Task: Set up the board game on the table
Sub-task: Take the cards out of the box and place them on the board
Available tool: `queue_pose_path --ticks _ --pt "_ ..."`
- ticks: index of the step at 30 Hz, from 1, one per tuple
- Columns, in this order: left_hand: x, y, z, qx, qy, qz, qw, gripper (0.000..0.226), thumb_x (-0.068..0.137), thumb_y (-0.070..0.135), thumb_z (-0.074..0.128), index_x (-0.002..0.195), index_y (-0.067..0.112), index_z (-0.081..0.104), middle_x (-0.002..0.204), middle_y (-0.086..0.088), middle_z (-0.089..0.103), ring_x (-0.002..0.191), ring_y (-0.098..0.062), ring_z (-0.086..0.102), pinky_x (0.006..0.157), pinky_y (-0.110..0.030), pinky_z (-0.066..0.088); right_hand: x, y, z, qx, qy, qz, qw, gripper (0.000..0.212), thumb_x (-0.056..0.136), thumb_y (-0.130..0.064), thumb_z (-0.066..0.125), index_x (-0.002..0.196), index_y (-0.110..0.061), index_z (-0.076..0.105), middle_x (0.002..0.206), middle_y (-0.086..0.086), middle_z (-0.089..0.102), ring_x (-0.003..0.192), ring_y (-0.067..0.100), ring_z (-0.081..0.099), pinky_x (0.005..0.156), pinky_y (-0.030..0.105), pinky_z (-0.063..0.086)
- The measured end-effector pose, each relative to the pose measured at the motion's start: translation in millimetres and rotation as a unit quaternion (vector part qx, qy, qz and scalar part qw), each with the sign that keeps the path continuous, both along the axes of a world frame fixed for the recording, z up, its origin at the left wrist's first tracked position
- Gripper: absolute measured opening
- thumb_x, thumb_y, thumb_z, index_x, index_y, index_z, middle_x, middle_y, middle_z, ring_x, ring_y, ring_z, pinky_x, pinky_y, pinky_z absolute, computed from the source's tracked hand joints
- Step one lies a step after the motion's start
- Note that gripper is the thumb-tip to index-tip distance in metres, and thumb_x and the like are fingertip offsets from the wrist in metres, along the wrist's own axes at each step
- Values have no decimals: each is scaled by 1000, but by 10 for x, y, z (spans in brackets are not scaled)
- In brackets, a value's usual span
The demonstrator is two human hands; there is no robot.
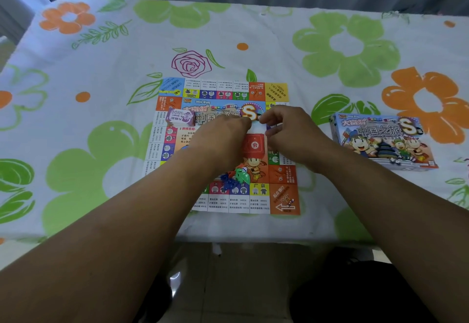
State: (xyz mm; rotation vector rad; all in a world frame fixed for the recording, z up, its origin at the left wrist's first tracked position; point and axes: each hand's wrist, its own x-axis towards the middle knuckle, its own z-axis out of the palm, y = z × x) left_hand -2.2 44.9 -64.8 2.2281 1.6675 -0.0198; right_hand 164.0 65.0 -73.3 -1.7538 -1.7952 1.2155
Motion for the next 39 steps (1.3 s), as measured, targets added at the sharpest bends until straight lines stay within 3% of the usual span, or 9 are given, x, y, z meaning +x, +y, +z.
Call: queue_pose_path --ticks 3,6,10,16,22,26,33,36,39 --pt "-1 0 -3 2 0 -3 1000 48 88 20 71 132 17 52 123 -4 62 117 -24 55 92 -39 50 10 -48 19 38 -105 103 988 51 79 -7 74 126 -21 58 122 3 53 104 20 59 86 42 55" --pt "-1 2 -12 5 -6 -1 1000 44 89 18 70 129 17 53 121 -3 62 117 -25 55 89 -39 49 1 -146 -40 130 -216 209 945 61 78 -22 74 135 -22 50 126 3 50 116 23 50 88 43 52" --pt "-19 -7 -8 4 -8 -5 1000 42 87 18 70 126 17 53 119 -3 62 116 -25 55 86 -39 48 -3 -225 -79 223 -268 234 908 52 82 -24 69 131 -17 52 121 4 56 113 24 50 77 41 53" --pt "-61 4 -20 -5 -16 -5 1000 43 84 21 74 122 14 55 113 -5 61 114 -26 53 89 -37 47 -24 -259 -162 280 -306 232 880 30 86 -17 63 115 -9 58 108 10 60 97 27 54 64 31 36" --pt "-106 16 -6 -18 -27 14 999 43 86 11 69 126 12 54 120 -8 60 118 -27 52 93 -38 46 3 -219 -141 259 -273 230 897 33 86 -18 63 118 -10 56 116 9 57 104 28 53 74 39 49" --pt "-89 13 -3 -20 -17 17 1000 53 88 12 69 137 13 49 129 -8 58 125 -28 49 99 -40 45 0 -206 -139 258 -265 233 899 32 87 -17 63 118 -9 56 116 10 58 104 28 52 76 40 49" --pt "-90 18 -25 -12 -18 15 1000 52 88 17 71 135 14 50 129 -7 57 124 -27 50 98 -41 46 -7 -206 -133 249 -269 233 901 34 89 -18 63 122 -9 55 120 10 56 109 26 51 81 38 49" --pt "-100 22 -29 -11 -27 16 999 52 88 16 71 135 14 50 128 -8 57 123 -27 51 97 -41 47 13 -152 -60 166 -239 209 934 54 87 -21 69 137 -13 48 129 8 51 117 24 51 91 38 49" --pt "-122 25 -36 -9 -37 26 999 57 87 16 72 139 15 49 128 -8 56 124 -27 51 99 -41 46 28 -67 9 90 -180 109 973 49 84 -17 71 128 -17 51 119 5 50 103 23 58 74 31 50"
